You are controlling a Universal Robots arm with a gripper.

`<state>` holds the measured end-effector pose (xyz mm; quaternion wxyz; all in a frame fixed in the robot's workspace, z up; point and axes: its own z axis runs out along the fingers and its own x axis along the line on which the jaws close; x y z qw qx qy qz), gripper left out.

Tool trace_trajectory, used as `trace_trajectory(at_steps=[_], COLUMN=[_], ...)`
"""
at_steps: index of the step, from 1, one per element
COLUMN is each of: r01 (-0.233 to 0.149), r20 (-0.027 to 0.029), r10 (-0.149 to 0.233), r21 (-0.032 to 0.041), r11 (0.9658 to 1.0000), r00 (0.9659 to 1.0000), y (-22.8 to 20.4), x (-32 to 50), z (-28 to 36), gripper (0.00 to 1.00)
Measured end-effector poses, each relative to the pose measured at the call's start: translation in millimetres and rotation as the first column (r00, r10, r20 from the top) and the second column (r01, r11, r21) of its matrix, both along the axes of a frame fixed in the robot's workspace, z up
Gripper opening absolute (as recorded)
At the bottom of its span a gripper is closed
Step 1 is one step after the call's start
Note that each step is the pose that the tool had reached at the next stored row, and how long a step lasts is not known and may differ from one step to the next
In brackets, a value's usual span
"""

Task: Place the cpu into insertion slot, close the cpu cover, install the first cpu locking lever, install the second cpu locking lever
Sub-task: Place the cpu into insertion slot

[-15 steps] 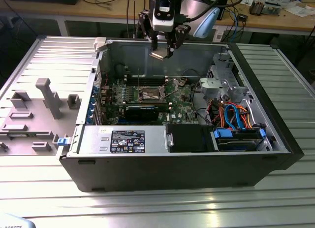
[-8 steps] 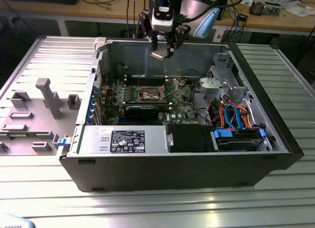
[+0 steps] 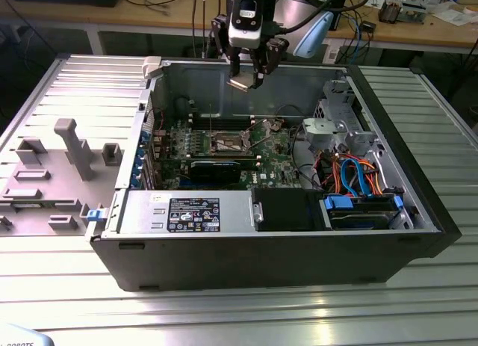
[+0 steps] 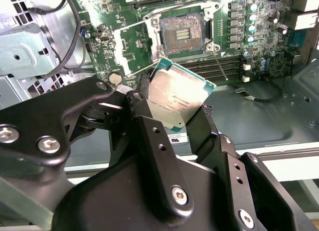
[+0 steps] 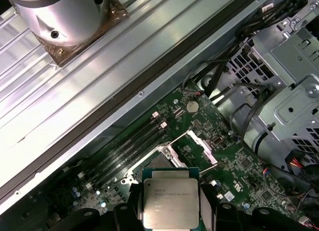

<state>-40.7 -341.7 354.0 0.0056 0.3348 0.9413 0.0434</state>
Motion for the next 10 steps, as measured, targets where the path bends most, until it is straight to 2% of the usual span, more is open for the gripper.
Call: trace_trajectory(at_steps=[8, 10], r01=[0.007, 0.037], r20=[0.0001, 0.0000], r10=[-0.007, -0.037], r21=[0.0001, -0.0001], r11=[1.0000, 0.9993], r00=[1.0000, 0.9993], y=[0.1, 0.0], x=[0.0, 0.0], z=[-0.4, -0.9], gripper=[0.54, 0.54])
